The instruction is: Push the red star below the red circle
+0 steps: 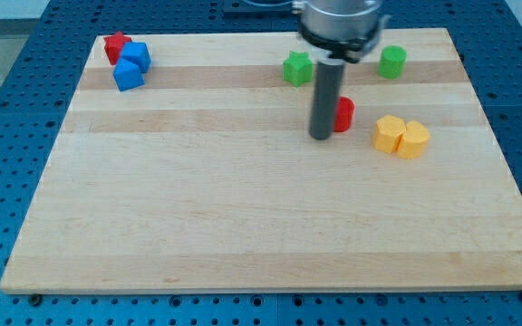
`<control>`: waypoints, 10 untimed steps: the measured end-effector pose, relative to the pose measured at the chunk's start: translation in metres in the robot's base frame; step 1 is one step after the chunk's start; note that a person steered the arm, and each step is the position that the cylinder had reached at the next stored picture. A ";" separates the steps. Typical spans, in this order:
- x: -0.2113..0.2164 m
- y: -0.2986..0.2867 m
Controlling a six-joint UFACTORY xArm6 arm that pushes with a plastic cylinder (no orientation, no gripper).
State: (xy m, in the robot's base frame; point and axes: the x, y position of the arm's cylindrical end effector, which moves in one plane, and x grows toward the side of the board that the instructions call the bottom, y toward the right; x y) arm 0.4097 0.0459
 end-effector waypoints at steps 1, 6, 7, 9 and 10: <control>-0.003 0.002; 0.000 0.046; -0.002 -0.048; -0.057 -0.297; -0.124 -0.350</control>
State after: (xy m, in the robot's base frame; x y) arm 0.2861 -0.3045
